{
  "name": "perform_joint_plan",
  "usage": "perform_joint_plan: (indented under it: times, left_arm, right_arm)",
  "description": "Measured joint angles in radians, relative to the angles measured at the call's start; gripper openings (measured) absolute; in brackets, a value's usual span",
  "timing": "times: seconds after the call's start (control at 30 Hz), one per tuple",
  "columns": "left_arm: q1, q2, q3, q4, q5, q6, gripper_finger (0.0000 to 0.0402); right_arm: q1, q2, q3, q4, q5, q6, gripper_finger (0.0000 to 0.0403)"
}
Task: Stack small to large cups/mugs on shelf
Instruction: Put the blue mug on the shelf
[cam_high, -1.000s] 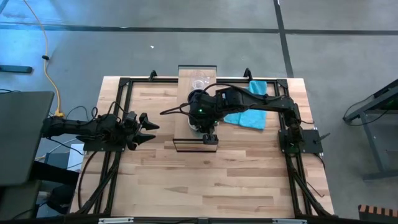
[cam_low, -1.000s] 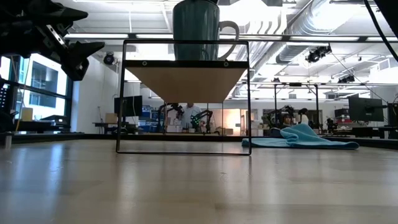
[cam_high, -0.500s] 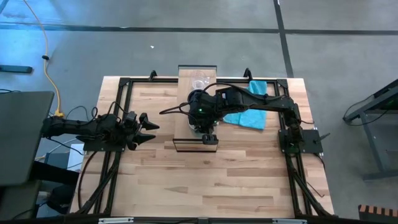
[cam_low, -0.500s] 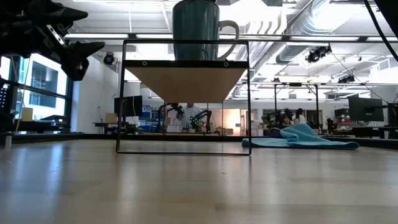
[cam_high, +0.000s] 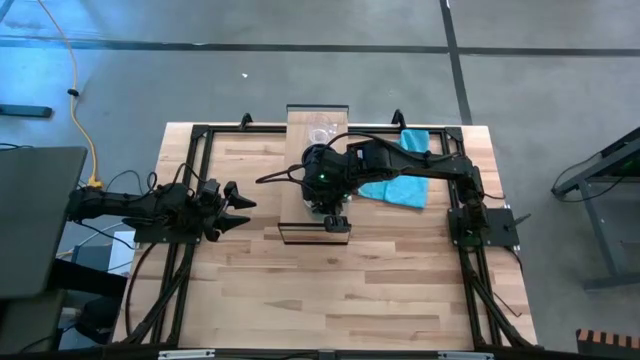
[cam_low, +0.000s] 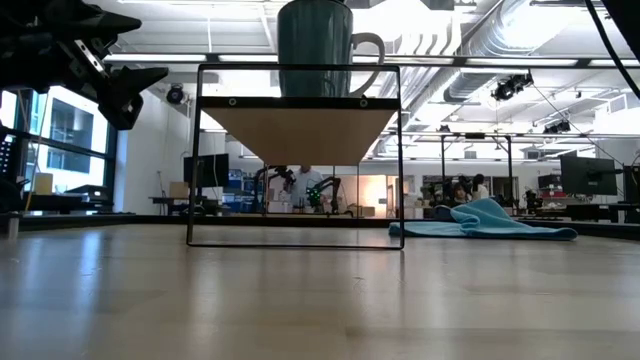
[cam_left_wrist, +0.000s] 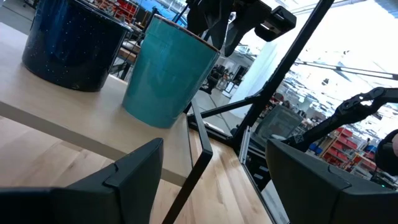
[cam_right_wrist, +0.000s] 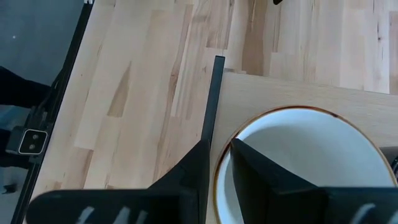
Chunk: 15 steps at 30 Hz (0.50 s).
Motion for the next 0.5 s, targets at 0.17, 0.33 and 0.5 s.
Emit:
perform_joint_plan:
  times: [0.17, 0.33, 0.5]
  left_arm:
    - [0.000, 0.000, 0.000, 0.000, 0.000, 0.000, 0.0271]
    - [0.000, 0.000, 0.000, 0.000, 0.000, 0.000, 0.0271]
    - [0.000, 0.000, 0.000, 0.000, 0.000, 0.000, 0.0271]
  right_arm:
    - [0.000, 0.000, 0.000, 0.000, -0.001, 0.000, 0.0056]
    - [0.000, 0.000, 0.000, 0.000, -0.001, 0.000, 0.0056]
    - [0.000, 0.000, 0.000, 0.001, -0.016, -0.005, 0.0056]
